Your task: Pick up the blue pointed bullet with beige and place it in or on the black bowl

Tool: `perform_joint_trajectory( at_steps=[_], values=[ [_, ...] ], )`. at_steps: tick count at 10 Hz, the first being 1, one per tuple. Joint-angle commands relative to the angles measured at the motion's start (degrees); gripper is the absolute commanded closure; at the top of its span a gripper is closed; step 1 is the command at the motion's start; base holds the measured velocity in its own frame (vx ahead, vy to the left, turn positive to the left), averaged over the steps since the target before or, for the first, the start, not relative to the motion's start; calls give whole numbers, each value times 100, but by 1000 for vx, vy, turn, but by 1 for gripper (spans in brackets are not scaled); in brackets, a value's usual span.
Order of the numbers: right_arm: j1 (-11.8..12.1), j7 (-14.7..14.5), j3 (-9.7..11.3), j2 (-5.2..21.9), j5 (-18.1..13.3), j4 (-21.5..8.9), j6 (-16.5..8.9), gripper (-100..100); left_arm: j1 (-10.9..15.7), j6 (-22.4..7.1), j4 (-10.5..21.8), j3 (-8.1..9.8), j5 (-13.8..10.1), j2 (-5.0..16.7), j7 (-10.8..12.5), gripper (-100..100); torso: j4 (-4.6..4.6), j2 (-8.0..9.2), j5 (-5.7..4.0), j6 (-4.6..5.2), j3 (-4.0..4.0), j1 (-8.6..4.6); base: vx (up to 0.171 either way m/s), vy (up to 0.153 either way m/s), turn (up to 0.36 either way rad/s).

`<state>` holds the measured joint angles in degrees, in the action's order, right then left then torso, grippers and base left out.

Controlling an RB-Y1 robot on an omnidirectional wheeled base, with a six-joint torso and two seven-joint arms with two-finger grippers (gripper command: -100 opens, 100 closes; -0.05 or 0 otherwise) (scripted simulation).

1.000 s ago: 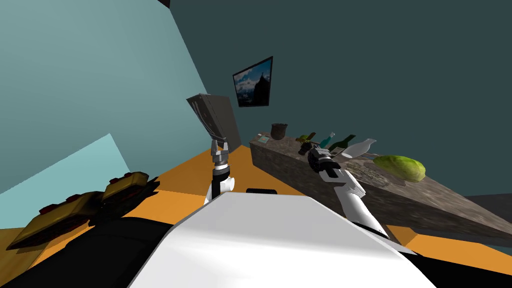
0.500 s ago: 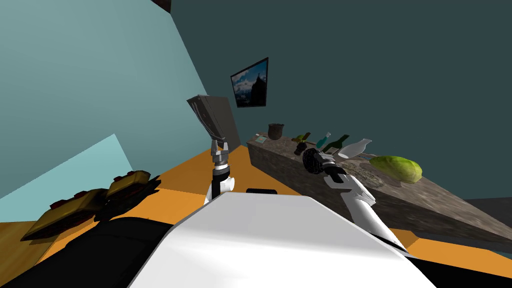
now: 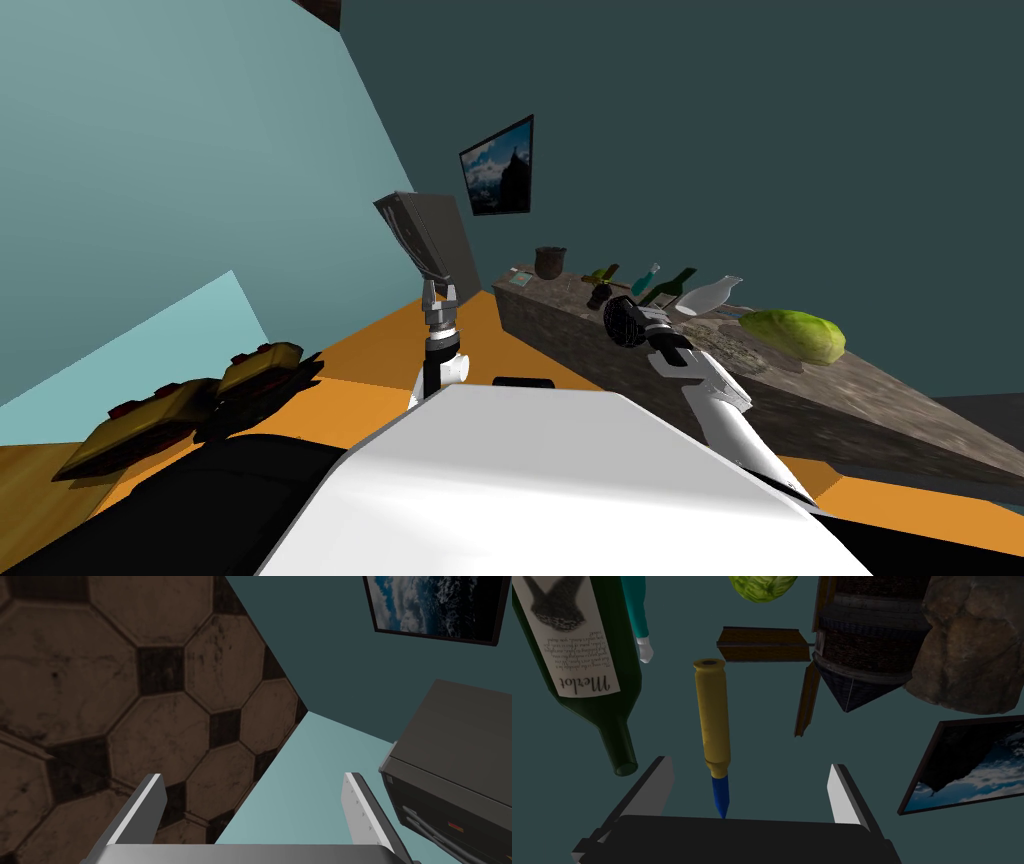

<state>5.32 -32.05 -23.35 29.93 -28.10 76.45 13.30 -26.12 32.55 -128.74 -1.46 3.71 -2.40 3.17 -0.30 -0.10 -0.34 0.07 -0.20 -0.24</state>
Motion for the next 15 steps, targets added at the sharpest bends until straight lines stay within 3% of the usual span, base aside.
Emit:
perform_joint_trajectory(
  at_steps=[1, 2, 3, 11, 12, 13, 15],
  values=[
    [0, 0, 0, 0, 0, 0, 0, -100, 0, 0, 0, 0, 0, 0, 0, 0, 0, 0, 0, 0, 0, 0, 0, 0, 0],
    [0, 0, 0, 0, 0, 0, 0, 0, 0, 0, 0, 0, 0, 0, 0, 0, 0, 0, 0, 0, 0, 0, 0, 0, 0],
    [-36, 144, 46, 231, 59, 11, -162, -100, 0, 0, 0, 0, 0, 0, 0, 0, 0, 0, 0, 0, 0, 0, -38, 25, 96],
    [-182, 718, 228, 1157, 296, 53, -810, -100, 1, 0, 0, 0, 0, 0, 0, 0, 6, 22, 5, -2, 13, 15, -57, 28, 60],
    [-197, 679, 229, 1113, 284, 24, -767, -100, 1, 0, 0, 0, 0, 0, 0, 0, 6, 22, 5, -2, 13, 15, -25, 10, 8],
    [-206, 693, 230, 1125, 286, 10, -771, 0, 0, 0, 0, 0, 0, 0, 0, 0, 4, 14, 3, -1, 9, 10, 0, 0, 0],
    [-205, 692, 229, 1124, 286, 12, -771, 0, 0, 0, 0, 0, 0, 0, 0, 0, 2, 3, 2, -1, 3, 6, 0, 0, 0]
  ],
)
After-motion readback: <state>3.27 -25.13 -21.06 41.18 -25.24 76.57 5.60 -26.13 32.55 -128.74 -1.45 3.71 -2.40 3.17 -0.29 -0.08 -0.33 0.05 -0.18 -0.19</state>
